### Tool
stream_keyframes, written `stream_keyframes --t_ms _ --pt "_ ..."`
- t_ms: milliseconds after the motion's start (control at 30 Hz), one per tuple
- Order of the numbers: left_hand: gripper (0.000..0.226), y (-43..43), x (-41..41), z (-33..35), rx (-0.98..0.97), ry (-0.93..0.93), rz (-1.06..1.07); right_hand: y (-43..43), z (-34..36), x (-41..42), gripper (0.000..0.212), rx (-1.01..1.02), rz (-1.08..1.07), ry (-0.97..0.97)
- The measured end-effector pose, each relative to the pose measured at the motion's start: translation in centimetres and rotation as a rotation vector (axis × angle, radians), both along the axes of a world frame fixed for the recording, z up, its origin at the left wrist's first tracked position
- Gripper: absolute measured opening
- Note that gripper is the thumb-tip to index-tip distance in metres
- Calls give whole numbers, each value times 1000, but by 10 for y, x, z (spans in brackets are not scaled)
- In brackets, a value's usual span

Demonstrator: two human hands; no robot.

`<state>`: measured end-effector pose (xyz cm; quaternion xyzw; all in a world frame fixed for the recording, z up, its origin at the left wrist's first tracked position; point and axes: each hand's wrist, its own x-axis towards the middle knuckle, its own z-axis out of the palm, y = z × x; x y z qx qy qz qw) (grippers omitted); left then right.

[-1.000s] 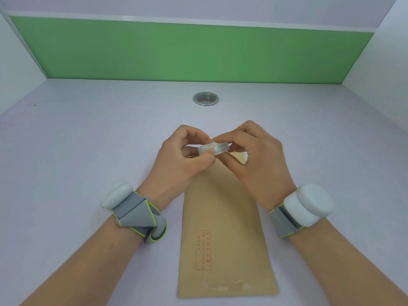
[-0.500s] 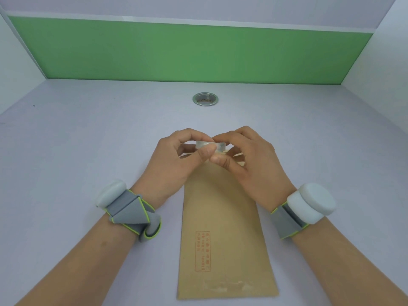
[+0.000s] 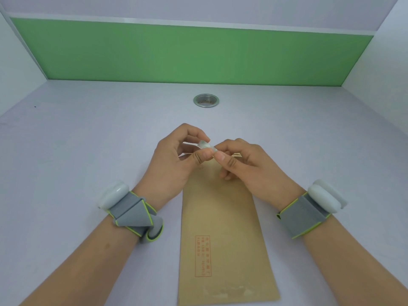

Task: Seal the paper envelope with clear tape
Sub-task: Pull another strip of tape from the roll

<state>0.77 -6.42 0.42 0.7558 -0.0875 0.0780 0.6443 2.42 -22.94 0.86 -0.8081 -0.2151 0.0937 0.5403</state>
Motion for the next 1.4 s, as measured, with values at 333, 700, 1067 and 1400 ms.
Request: stream_keyframes --t_ms 333,700,1067,1400 --pt "16 -1 0 -4 25 -11 10 5 -1 -2 23 -121 -89 -90" --pt "17 0 0 -1 -6 -24 18 6 1 -5 23 -55 -85 -128" --pt "18 1 -1 0 14 35 -102 0 1 -1 16 31 -40 -98" --pt "25 1 -1 1 2 115 -108 5 -1 -4 11 -44 -143 -449"
